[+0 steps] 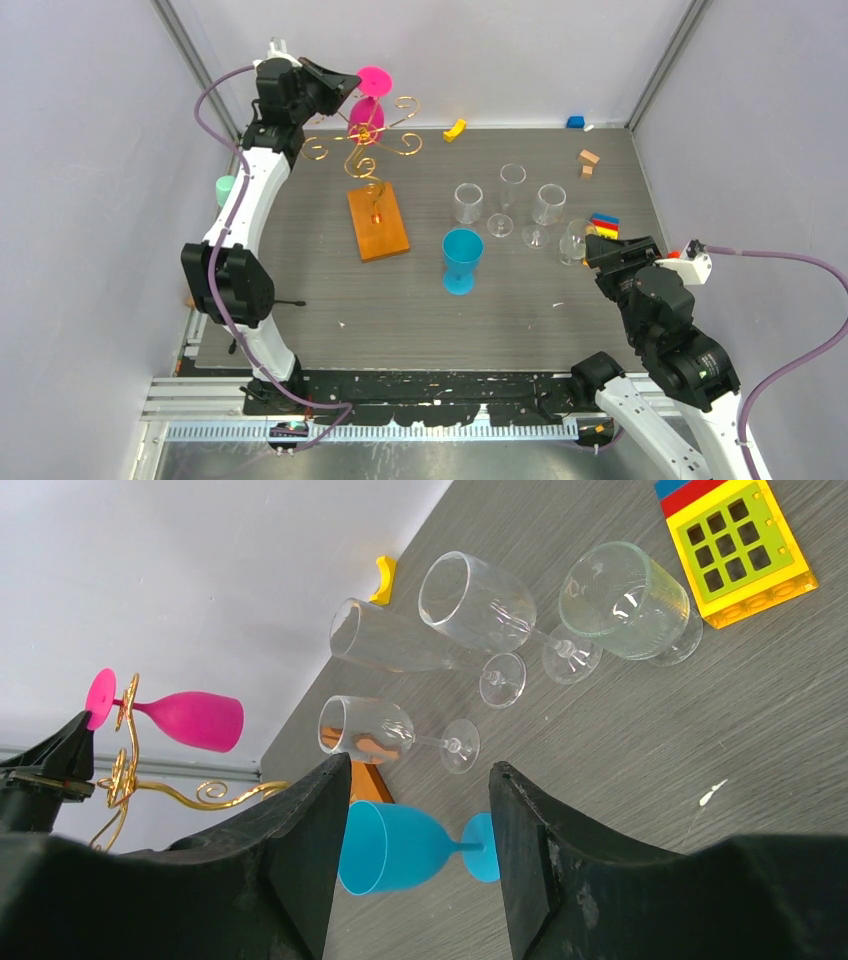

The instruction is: Take the wine glass off the wine glass rack

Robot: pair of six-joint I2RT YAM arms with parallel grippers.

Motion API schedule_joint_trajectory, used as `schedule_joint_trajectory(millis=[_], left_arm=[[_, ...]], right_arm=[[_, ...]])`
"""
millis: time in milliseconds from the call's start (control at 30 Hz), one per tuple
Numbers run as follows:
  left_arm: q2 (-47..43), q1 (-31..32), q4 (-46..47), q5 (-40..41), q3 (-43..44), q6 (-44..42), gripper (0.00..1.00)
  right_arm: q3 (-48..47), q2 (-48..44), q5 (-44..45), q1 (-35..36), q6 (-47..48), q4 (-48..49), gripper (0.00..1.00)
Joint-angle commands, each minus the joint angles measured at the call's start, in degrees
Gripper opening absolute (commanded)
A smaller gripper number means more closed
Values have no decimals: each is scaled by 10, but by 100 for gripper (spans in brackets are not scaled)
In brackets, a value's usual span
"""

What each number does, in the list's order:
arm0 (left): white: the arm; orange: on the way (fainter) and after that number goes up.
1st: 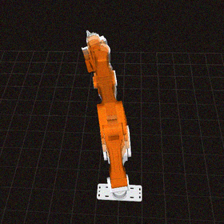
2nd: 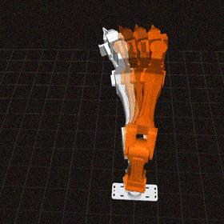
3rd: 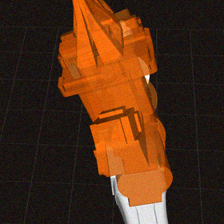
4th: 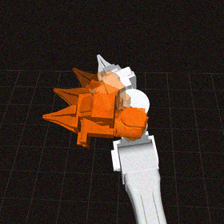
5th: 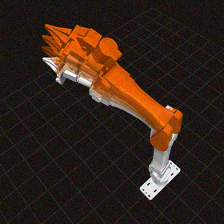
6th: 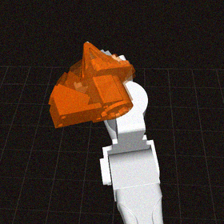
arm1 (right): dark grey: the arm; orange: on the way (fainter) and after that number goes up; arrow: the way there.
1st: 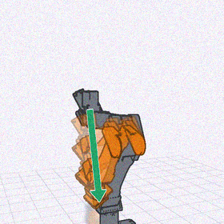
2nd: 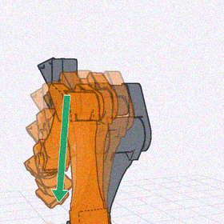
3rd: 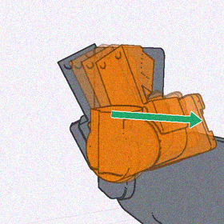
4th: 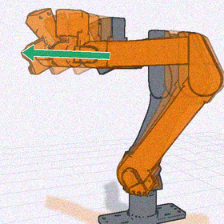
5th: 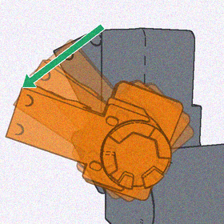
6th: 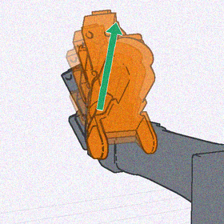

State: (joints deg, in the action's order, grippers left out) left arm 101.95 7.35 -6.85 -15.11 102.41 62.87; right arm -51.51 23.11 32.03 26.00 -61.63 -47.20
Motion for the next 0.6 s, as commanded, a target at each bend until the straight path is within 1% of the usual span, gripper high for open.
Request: schedule_joint_trajectory(millis=[0,300,567], left_arm=[[-57,-7,37,-18,-9,5,0],[-81,-16,38,-22,-32,16,0],[-70,-21,54,-47,-39,40,0]], right_arm=[[-1,-2,12,-1,-3,15,58],[0,0,10,-1,-6,14,58],[0,-1,7,-1,-8,15,58]])
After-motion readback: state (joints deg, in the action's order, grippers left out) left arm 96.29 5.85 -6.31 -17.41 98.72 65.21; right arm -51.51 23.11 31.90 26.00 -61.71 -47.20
